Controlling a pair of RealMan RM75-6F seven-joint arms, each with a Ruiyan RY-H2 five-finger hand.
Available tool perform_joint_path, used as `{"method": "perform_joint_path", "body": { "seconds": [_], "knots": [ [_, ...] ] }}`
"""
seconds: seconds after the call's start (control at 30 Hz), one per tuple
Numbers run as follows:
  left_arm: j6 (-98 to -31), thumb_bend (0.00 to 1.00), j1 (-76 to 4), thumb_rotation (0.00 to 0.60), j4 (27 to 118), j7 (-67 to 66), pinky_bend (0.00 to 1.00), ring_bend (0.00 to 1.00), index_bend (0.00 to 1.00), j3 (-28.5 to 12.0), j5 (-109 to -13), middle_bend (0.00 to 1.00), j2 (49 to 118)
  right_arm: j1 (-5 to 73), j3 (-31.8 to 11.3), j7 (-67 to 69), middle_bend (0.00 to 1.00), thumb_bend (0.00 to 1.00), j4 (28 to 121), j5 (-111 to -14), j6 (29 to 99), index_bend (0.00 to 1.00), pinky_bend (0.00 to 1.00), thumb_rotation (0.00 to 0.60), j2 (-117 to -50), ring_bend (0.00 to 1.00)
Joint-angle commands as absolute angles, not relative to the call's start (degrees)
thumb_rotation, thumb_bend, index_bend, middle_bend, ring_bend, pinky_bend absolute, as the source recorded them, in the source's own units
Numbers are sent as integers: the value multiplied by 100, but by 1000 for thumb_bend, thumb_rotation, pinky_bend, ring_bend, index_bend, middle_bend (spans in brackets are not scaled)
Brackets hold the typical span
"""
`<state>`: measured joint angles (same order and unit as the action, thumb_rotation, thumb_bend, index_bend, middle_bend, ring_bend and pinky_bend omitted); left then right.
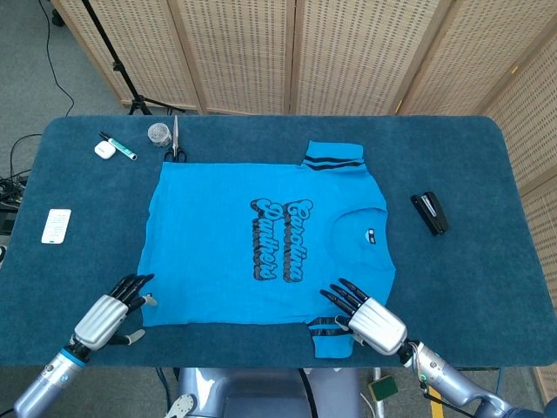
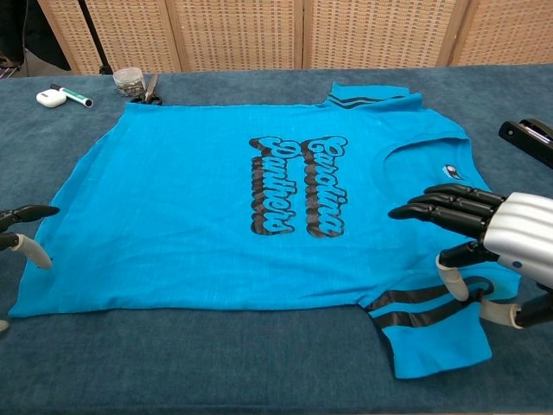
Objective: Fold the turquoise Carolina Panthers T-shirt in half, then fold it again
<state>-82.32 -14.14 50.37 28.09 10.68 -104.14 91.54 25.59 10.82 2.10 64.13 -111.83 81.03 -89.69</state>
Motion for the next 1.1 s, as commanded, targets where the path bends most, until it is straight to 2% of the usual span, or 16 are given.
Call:
{"method": "perform_joint_path", "body": {
  "seconds": [0.03, 0.33, 0.87, 1.1],
  "knots": [
    [-8266, 226, -1414, 600, 4865, 2855, 0, 0, 360, 1078, -10391, 0, 9278, 2559, 1086, 208, 67, 569, 6413, -11181, 8104, 643, 0, 600, -8970, 0],
    [-8292, 253, -1510, 600, 4531, 2904, 0, 0, 360, 1046, -10353, 0, 9531, 2562, 1095, 205, 68, 569, 6409, -11168, 8098, 643, 0, 600, -8973, 0],
    [-8334, 340, -1618, 600, 4512, 2934, 0, 0, 365, 1028, -10261, 0, 9548, 2568, 1099, 193, 68, 569, 6447, -11147, 8089, 645, 0, 600, -8948, 0],
    [-8305, 384, -1625, 600, 4540, 2939, 0, 0, 427, 1071, -10241, 0, 9563, 2573, 1089, 212, 68, 569, 6459, -11135, 8100, 645, 0, 600, -8936, 0]
  ]
}}
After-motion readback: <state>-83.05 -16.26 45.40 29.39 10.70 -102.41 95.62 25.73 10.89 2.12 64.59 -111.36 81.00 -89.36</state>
